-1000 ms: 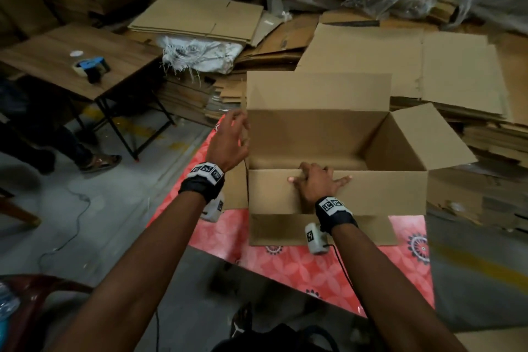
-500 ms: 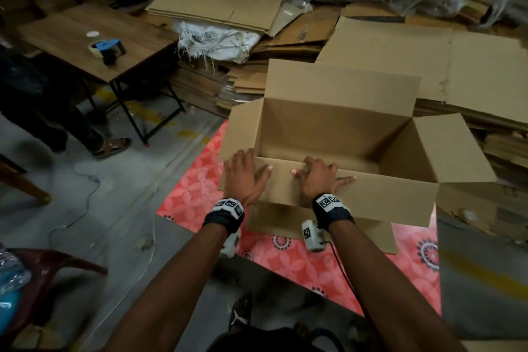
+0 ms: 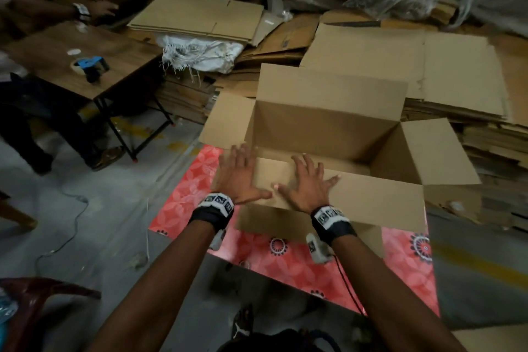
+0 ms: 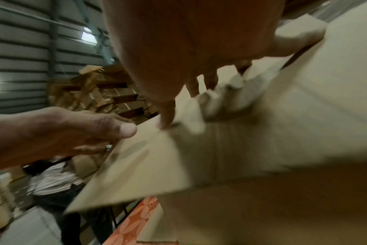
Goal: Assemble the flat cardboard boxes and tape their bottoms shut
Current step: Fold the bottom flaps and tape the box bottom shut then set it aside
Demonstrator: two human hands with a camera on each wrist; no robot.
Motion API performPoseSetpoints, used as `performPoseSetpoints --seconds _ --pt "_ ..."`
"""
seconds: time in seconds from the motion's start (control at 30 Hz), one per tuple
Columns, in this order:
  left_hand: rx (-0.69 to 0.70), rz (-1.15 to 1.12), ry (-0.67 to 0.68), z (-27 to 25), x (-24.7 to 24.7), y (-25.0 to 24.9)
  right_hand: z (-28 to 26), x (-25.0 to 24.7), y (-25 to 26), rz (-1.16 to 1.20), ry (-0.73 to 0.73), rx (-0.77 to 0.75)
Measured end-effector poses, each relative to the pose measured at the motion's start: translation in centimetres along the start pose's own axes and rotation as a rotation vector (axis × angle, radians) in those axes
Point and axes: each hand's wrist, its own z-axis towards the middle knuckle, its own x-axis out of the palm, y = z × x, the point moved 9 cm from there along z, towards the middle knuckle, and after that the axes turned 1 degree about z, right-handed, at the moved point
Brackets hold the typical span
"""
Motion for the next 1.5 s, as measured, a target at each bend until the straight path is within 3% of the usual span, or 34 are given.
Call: performPoseSetpoints --seconds 0.1,0.2,0.33,0.43,0.57,0.73,0.83,0.9,1.03,1.2,1.4,1.5 --pt "0.230 0.145 0.009 -2.1 1.1 -4.6 -3.2 0.1 -2.2 -0.170 0.064 -0.170" --pt "0.303 0.208 0.038 -2.7 1.5 -7.1 -5.6 -1.2 -5.9 -0.303 0.050 -0.130" --pt "0.362 0.013 -0.077 -2.7 -2.3 -8.3 -7.0 -6.7 -9.4 -0.209 -0.209 -0.086" --pt "0.338 -0.090 -0.209 -2.3 -7.0 -7.9 -8.1 -11.0 -9.7 -0.133 -0.384 -0.064" --pt "0.245 0.070 -0.243 -0.4 -11.4 -7.0 -6.8 -13.0 -8.2 -0.198 -0.334 -0.039" --pt "0.272 0.102 -0.474 1.2 -11.1 -6.9 -4.7 -14.7 -9.1 -0.161 -0.580 -0.033" --pt "0.110 -0.058 -0.602 1.3 -9.6 -6.0 -4.6 -14.6 -10.8 -0.088 -0.706 0.058" --pt "-0.052 -0.287 -0.685 0.5 -8.7 -4.8 -5.9 -14.7 -13.0 0.066 -0.827 0.224" --pt "-0.216 -0.580 -0.781 -0.5 -6.1 -3.3 -8.8 -11.3 -17.9 0.411 -0.991 0.527" --pt "-0.432 -0.875 -0.693 0.4 -1.0 0.5 -9.2 -4.5 -23.3 0.867 -0.898 0.747" --pt "-0.544 -1.245 -0.478 2.1 5.3 2.4 -7.3 0.9 -27.7 1.027 -0.734 0.771" --pt "-0.524 -1.210 -0.407 2.7 6.8 2.6 -6.5 2.7 -29.3 0.980 -0.693 0.767"
